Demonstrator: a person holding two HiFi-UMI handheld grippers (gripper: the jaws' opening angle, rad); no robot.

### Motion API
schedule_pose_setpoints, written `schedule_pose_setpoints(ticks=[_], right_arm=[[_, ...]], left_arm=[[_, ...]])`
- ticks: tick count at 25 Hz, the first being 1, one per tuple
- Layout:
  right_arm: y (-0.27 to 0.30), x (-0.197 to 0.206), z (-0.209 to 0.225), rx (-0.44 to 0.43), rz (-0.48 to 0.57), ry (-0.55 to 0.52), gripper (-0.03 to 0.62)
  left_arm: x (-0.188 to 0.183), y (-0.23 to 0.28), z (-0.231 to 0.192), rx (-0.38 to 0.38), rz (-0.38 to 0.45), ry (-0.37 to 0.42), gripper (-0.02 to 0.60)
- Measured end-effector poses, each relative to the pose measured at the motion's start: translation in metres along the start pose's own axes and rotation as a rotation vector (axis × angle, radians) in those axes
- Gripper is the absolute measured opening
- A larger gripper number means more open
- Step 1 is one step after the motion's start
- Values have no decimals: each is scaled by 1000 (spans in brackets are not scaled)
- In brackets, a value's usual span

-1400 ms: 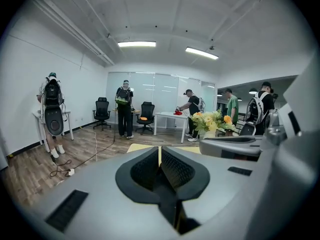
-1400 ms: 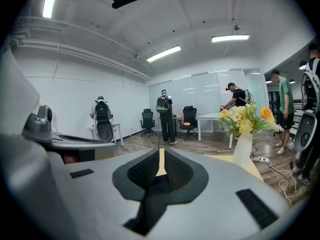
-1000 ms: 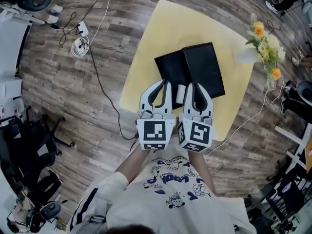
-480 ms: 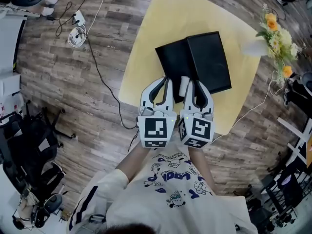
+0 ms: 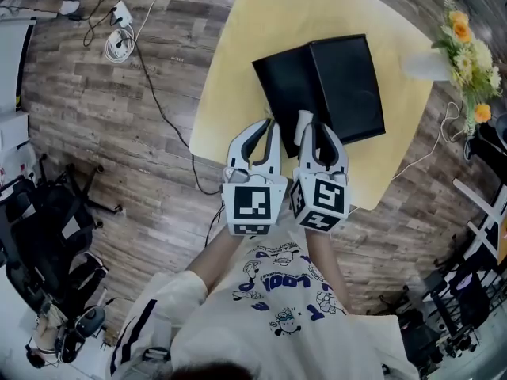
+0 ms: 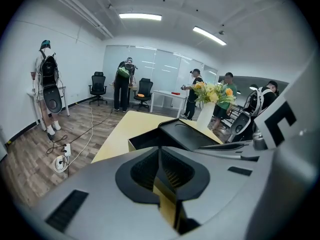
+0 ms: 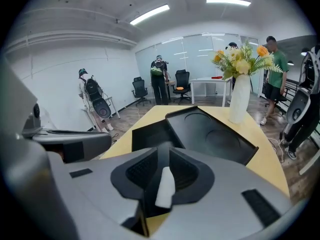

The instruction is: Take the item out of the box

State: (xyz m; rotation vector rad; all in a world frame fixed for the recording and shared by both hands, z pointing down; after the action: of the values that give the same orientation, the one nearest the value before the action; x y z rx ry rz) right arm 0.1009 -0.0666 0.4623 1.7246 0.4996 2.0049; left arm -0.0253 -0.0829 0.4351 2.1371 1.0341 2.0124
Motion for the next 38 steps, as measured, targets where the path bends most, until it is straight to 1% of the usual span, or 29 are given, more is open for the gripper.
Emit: schedule_pose_setpoints(ticks=[4,10,19,22,28,38], right_arm=[[6,9,3,31,-68,-2,106],[13,23,6,45,-167,16,119],[25,34,6,56,-271,33,141],[28,39,6,59,-314,35,156],[33,45,4,78,-407,32,193],[45,49,3,104,-557,2,195]], left_arm=[[7,1,1,2,-16,-8,29],[17,1,0,2,-38,-22,29],[26,5,-10,-5,-60,-46,29],[28,6,-13,-10,-64,-49,29],[32,5,-17,-11,-70,-86,29],[34,3,-27,-34,-75,-104,29]])
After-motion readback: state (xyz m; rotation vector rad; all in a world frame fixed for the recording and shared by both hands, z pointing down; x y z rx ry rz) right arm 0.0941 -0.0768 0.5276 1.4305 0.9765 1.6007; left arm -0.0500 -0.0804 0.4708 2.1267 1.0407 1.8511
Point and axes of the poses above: the fingertips, and each gripper's own axes: y forward along the fingers, z to its right, x out of its underside, the point moved 7 cm from there along -y, backward along the fingers, and after that the axes turned 6 degrees about z, right-handed, at the moved point
